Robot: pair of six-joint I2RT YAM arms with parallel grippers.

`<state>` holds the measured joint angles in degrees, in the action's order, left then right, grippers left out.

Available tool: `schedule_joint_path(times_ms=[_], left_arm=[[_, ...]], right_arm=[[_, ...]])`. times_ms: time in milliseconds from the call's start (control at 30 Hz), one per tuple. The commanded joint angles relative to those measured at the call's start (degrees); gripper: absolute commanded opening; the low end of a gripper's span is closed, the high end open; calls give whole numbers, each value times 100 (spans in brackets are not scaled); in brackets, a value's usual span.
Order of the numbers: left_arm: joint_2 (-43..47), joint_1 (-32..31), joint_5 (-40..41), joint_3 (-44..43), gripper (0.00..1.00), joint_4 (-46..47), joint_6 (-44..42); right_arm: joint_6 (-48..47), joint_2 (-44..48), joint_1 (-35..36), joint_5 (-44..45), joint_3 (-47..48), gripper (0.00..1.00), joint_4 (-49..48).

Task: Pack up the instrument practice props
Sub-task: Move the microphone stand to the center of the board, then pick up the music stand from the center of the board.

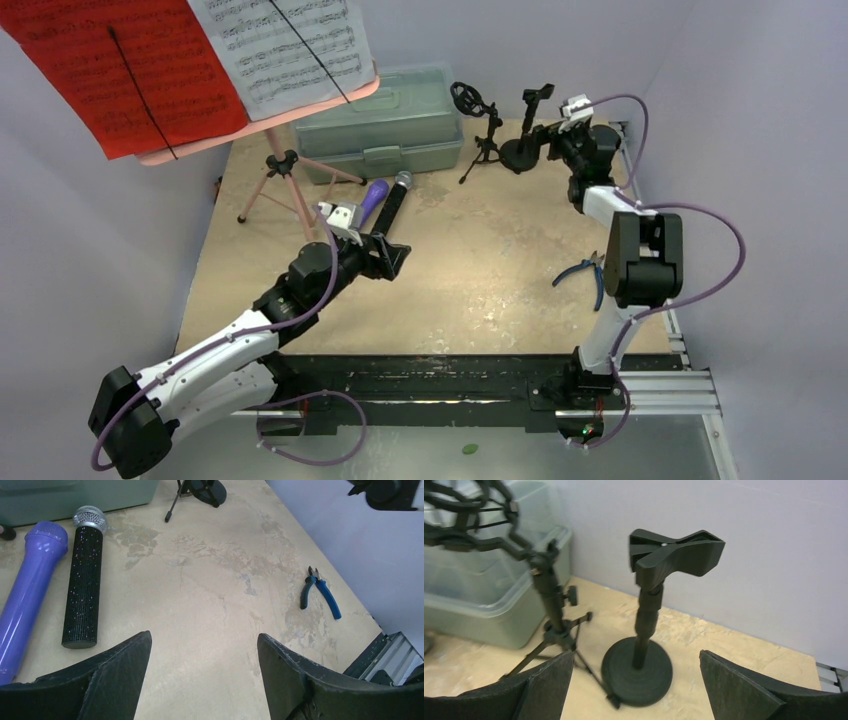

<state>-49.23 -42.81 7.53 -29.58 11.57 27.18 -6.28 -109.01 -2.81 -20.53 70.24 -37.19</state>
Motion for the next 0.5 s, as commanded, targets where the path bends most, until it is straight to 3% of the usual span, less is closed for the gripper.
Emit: schedule_joint_path(times_ms=[0,167,467], left_arm=[[28,-5,40,-338,78,-457,-204],[81,0,378,-366,82,-784,-236],[504,0,1464,-337,82,-997,-492]], right_arm=[[-266,854,-119,-1041,-380,99,892],[-1025,1557,-123,-2277,-369,99,3046],[-2245,2406,-132,-3852,-255,99,5820]])
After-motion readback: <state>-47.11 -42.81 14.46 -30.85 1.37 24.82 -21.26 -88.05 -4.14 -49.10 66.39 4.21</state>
